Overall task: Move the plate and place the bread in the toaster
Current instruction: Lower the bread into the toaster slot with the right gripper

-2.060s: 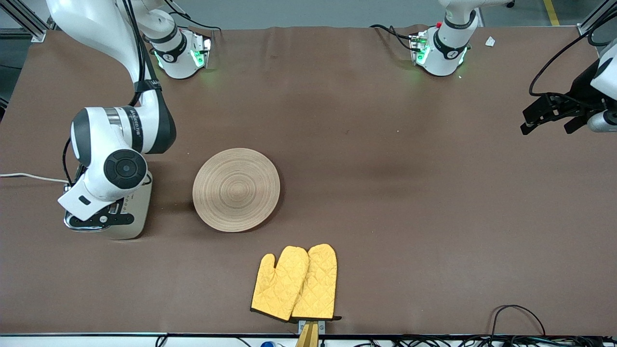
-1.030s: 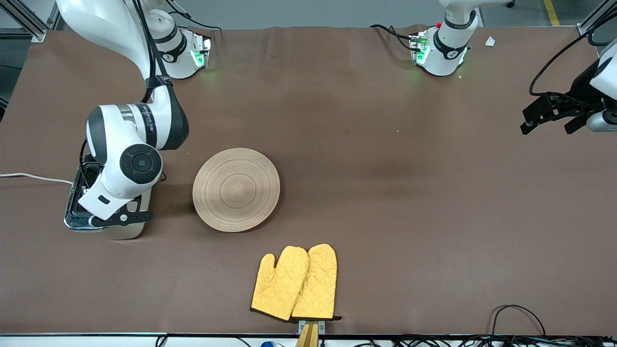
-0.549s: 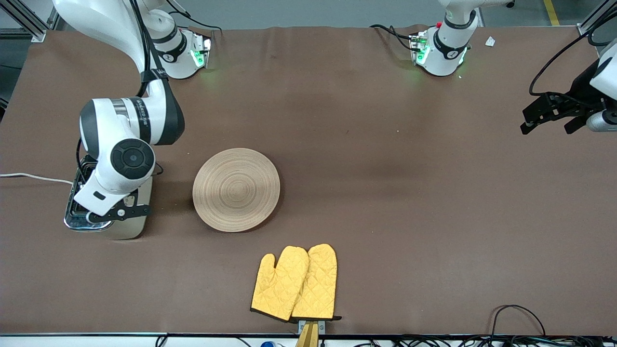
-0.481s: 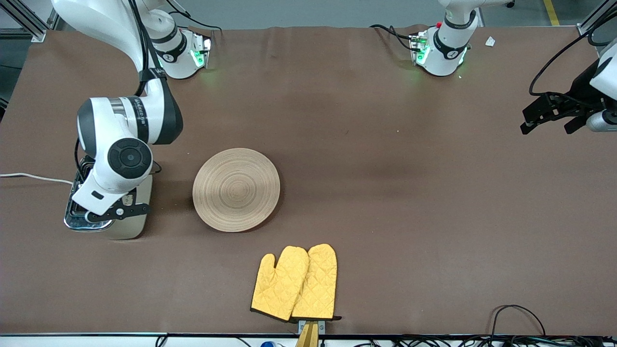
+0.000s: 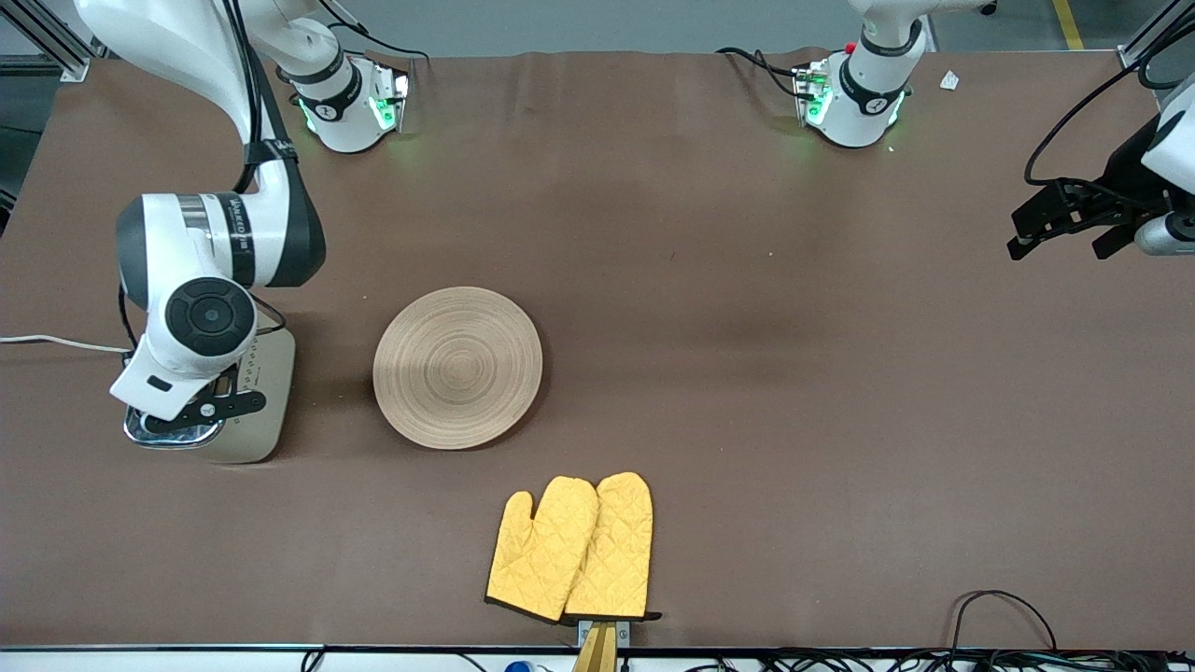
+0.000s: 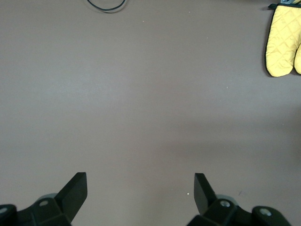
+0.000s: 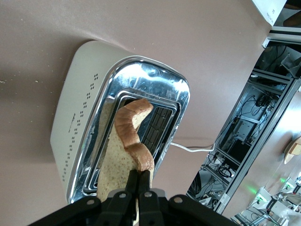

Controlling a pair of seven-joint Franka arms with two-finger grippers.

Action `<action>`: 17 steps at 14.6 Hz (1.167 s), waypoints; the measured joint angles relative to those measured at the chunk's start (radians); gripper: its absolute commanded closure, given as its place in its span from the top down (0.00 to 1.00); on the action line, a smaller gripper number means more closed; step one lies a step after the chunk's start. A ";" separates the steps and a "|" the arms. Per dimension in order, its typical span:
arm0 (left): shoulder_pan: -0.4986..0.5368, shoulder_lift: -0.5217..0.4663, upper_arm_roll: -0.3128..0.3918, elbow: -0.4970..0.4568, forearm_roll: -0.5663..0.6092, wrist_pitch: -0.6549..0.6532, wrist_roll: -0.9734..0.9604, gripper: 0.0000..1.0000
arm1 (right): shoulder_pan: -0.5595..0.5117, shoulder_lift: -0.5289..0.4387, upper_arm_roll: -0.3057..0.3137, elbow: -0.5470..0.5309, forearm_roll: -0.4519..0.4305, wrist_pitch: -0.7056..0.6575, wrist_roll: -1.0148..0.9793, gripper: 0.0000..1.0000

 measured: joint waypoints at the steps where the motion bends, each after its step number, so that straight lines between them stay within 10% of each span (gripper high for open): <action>1: 0.000 0.000 0.000 0.000 0.000 0.000 0.000 1.00 | -0.008 0.000 0.000 -0.007 -0.001 0.018 -0.004 0.00; 17: 0.000 0.000 0.000 0.000 0.000 -0.007 0.000 1.00 | -0.036 -0.021 -0.002 -0.011 -0.052 -0.016 -0.099 0.00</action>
